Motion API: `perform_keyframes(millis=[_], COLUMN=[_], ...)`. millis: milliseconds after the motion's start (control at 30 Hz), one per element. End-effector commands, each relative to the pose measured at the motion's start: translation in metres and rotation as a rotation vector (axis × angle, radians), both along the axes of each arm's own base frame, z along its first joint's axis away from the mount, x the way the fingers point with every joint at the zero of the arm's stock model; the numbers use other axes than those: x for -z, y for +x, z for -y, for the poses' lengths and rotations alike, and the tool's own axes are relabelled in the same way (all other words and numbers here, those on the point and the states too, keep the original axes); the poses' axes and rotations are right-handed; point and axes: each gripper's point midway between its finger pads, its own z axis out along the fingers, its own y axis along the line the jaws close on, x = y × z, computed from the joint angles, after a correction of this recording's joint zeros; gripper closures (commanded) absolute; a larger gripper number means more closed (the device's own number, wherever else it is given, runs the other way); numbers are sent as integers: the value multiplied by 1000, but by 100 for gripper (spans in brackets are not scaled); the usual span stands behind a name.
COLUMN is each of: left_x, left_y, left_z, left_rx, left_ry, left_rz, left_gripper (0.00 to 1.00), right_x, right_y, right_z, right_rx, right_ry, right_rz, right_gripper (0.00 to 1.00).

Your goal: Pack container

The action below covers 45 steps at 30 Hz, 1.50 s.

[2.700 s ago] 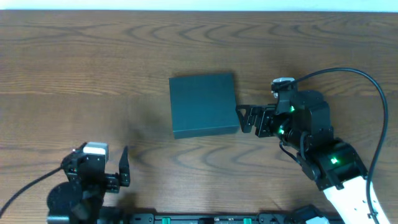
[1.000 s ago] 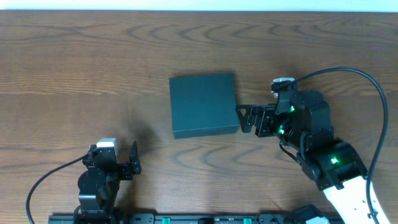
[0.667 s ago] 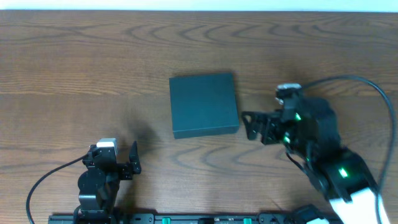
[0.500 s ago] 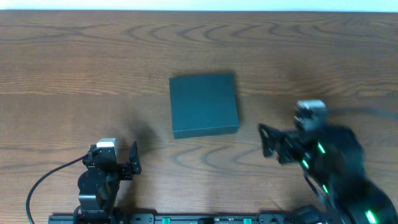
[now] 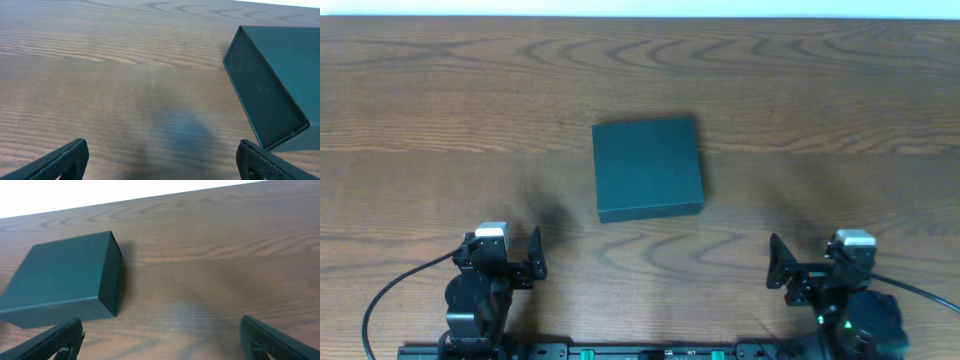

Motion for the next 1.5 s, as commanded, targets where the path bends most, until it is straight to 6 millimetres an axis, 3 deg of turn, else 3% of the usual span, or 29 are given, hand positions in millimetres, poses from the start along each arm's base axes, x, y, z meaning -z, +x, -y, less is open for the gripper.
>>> perform_keyframes(millis=[0,267,467,1467], left_x=[6,6,6,6], left_y=[0,0,0,0], left_z=[-3,-3,-3,-3], left_rx=[-21,-21,-21,-21], left_ry=[-4,-4,-5,-4], left_rz=[-9,-9,-9,-9], left_gripper=[5,5,5,5], right_x=[15,62,109,109], right_y=[2,11,11,11], right_z=[4,1,0,-4], right_rx=[17,29,91,68], right_ry=[-17,-6,96,110], right_rz=[15,-42,-148,-153], right_gripper=[1,1,1,1])
